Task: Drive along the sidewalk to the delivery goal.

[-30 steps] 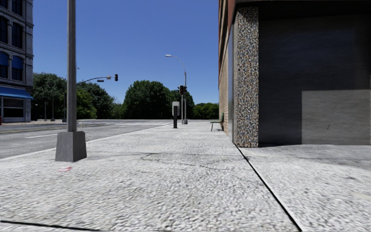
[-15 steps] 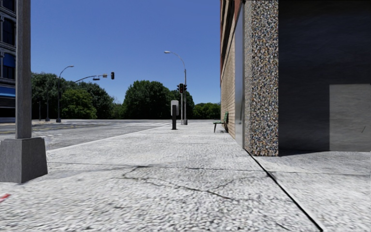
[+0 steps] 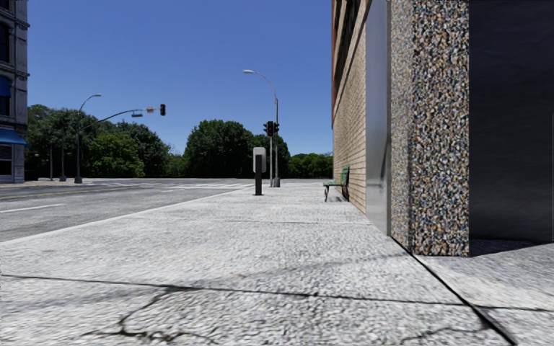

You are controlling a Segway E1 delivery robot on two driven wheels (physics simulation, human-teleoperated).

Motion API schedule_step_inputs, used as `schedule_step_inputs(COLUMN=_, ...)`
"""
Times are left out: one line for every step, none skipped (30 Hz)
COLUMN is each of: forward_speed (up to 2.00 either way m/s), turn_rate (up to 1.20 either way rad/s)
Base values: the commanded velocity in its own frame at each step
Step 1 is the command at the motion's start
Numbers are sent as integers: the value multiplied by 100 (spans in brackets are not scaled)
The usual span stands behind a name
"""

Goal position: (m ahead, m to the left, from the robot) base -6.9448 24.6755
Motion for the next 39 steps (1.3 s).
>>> schedule_step_inputs(forward_speed=200, turn_rate=0)
schedule_step_inputs(forward_speed=200, turn_rate=0)
schedule_step_inputs(forward_speed=200, turn_rate=0)
schedule_step_inputs(forward_speed=200, turn_rate=0)
schedule_step_inputs(forward_speed=200, turn_rate=0)
schedule_step_inputs(forward_speed=200, turn_rate=0)
schedule_step_inputs(forward_speed=200, turn_rate=0)
schedule_step_inputs(forward_speed=200, turn_rate=0)
schedule_step_inputs(forward_speed=200, turn_rate=0)
schedule_step_inputs(forward_speed=200, turn_rate=0)
schedule_step_inputs(forward_speed=200, turn_rate=0)
schedule_step_inputs(forward_speed=200, turn_rate=0)
schedule_step_inputs(forward_speed=200, turn_rate=0)
schedule_step_inputs(forward_speed=200, turn_rate=0)
schedule_step_inputs(forward_speed=200, turn_rate=0)
schedule_step_inputs(forward_speed=200, turn_rate=0)
schedule_step_inputs(forward_speed=200, turn_rate=0)
schedule_step_inputs(forward_speed=200, turn_rate=0)
schedule_step_inputs(forward_speed=200, turn_rate=0)
schedule_step_inputs(forward_speed=200, turn_rate=0)
schedule_step_inputs(forward_speed=200, turn_rate=-7)
schedule_step_inputs(forward_speed=200, turn_rate=-9)
schedule_step_inputs(forward_speed=200, turn_rate=-11)
schedule_step_inputs(forward_speed=200, turn_rate=-12)
schedule_step_inputs(forward_speed=200, turn_rate=-14)
schedule_step_inputs(forward_speed=200, turn_rate=-14)
schedule_step_inputs(forward_speed=200, turn_rate=-14)
schedule_step_inputs(forward_speed=200, turn_rate=-14)
schedule_step_inputs(forward_speed=200, turn_rate=-17)
schedule_step_inputs(forward_speed=200, turn_rate=-20)
schedule_step_inputs(forward_speed=200, turn_rate=-20)
schedule_step_inputs(forward_speed=200, turn_rate=-21)
schedule_step_inputs(forward_speed=200, turn_rate=-21)
schedule_step_inputs(forward_speed=200, turn_rate=-21)
schedule_step_inputs(forward_speed=200, turn_rate=-21)
schedule_step_inputs(forward_speed=200, turn_rate=-21)
schedule_step_inputs(forward_speed=200, turn_rate=-21)
schedule_step_inputs(forward_speed=200, turn_rate=-21)
schedule_step_inputs(forward_speed=200, turn_rate=-21)
